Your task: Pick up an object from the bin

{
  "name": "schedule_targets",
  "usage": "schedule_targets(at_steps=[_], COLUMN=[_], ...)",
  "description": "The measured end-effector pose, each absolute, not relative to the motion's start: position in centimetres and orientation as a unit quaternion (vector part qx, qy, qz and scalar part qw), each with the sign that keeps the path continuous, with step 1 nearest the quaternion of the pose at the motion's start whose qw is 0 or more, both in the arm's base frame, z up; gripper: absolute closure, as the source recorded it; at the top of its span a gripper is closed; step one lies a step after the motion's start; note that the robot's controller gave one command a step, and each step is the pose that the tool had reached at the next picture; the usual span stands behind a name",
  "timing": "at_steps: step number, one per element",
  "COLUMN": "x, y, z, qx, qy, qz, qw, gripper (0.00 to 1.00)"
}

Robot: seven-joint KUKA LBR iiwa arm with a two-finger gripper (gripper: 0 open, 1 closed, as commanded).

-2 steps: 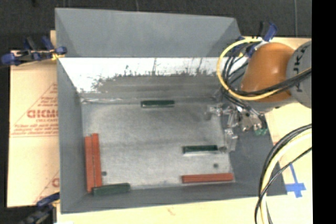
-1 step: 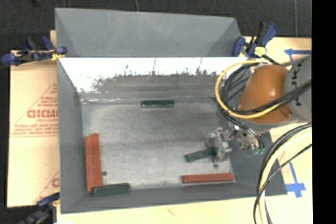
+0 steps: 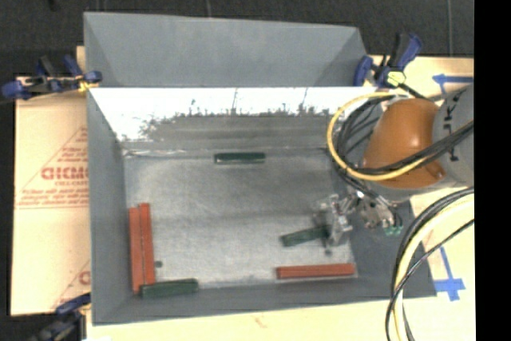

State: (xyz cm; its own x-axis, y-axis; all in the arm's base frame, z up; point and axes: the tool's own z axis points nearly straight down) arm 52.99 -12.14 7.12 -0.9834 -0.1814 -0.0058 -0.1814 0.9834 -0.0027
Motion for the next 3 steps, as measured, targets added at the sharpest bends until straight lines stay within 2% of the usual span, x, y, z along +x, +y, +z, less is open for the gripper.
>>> schedule_targets(at_steps=[1,2,3], x=[54.9,54.89,54.89], y=[-12.79,-12.79,-12.79], z=[19.84,19.82,19.82], qx=[-0.095,-0.095,-0.095], qy=[0.995,0.995,0.995], qz=[-0.001,-0.001,-0.001], qw=[0.002,0.002,0.002], gripper=[1.0,0.0,0.0])
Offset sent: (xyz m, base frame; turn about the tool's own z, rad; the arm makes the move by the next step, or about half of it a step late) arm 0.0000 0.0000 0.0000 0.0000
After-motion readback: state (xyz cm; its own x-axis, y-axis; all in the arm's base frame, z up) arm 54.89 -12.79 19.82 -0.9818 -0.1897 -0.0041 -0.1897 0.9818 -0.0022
